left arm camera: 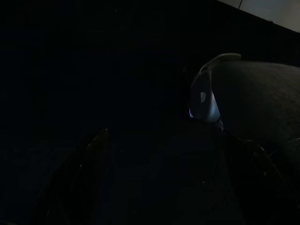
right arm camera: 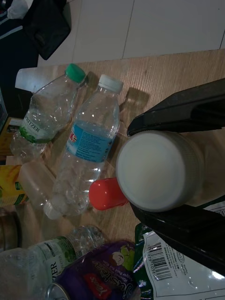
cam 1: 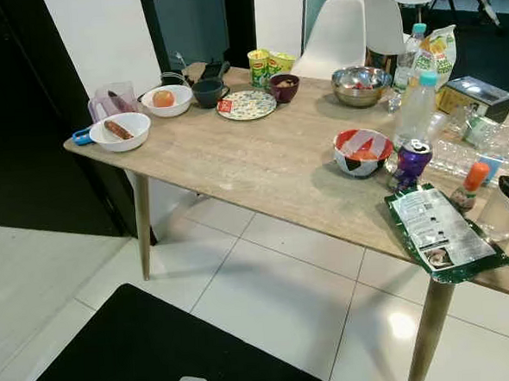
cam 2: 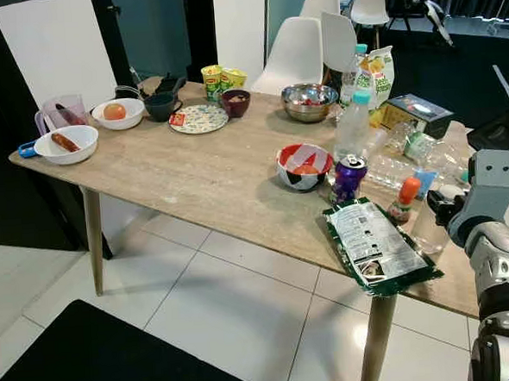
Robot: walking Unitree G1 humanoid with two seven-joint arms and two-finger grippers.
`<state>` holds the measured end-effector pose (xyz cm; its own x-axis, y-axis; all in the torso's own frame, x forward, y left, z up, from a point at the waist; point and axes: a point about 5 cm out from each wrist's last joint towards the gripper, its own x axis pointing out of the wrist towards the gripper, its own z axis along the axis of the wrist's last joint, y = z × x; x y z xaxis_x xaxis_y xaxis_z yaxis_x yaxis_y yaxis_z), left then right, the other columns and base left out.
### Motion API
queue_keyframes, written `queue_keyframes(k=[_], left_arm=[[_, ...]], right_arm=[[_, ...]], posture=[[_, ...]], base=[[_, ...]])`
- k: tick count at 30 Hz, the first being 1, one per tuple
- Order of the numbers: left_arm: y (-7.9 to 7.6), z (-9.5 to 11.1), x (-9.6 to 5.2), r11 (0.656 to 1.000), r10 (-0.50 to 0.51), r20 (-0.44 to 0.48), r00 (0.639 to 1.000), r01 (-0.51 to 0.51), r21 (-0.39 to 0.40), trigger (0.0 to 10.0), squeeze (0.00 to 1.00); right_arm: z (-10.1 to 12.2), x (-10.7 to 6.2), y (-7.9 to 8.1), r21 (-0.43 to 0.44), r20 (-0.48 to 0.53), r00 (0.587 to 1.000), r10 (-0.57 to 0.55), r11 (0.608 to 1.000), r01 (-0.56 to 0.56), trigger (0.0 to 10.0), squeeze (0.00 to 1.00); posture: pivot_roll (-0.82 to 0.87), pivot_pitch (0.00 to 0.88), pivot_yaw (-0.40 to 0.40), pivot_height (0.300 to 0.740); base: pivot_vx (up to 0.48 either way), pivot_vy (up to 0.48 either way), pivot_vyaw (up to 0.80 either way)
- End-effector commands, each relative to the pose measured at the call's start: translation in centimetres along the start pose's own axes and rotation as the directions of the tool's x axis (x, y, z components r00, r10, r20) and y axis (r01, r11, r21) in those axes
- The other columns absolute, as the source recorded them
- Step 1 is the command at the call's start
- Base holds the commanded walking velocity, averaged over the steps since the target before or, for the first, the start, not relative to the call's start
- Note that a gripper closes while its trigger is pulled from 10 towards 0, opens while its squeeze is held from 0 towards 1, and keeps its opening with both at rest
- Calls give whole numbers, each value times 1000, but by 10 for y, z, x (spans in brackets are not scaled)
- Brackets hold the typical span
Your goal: Restocking fridge
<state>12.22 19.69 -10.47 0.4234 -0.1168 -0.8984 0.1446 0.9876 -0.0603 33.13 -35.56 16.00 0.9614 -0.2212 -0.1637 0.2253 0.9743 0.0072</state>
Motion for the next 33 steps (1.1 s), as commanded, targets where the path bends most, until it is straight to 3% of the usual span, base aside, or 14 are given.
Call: queue_keyframes(k=[1,6,10,14,15,17,24,28,33], left_arm=[[-1,-3,0,1000,-8,-14,1000,8,20,10000,0],[-2,-2,0,1000,-9,-13,1000,10,22,10000,0],[-2,-2,0,1000,-8,-13,1000,9,19,10000,0],[-1,-3,0,1000,-8,-12,1000,8,17,10000,0],[-1,-3,0,1000,-7,-12,1000,7,14,10000,0],[-1,-3,0,1000,-7,-12,1000,7,13,10000,0],[0,-4,-1,1000,-6,-13,1000,6,9,10000,0],[-1,-5,-1,1000,-7,-14,1000,7,9,10000,0],[-1,-6,-1,1000,-6,-16,1000,7,9,10000,0]], right_arm=[[5,0,0,-2,23,1000,-1,1000,1,0,0],[15,-1,-5,21,103,993,-49,999,48,0,0],[26,-6,-23,68,172,969,-179,983,169,0,0],[28,-9,-31,73,181,959,-219,975,209,0,0],[26,-14,-42,83,175,943,-282,959,271,0,0],[25,-16,-48,90,171,935,-311,950,300,0,0],[8,-44,-94,50,127,830,-543,839,542,0,0],[-2,-57,-109,1,101,788,-607,792,610,0,0],[-40,-86,-132,-63,0,695,-719,694,717,118,0]], posture=[[72,0,-15,738],[72,0,-12,738],[72,0,-12,738],[72,0,-12,738],[72,0,-13,738],[73,0,-14,738],[72,0,-14,738],[73,0,-16,738],[70,0,-12,738]], base=[[0,0,0],[0,0,0],[0,0,0],[0,0,0],[0,0,0],[0,0,0],[0,0,0],[0,0,0],[0,0,0]])
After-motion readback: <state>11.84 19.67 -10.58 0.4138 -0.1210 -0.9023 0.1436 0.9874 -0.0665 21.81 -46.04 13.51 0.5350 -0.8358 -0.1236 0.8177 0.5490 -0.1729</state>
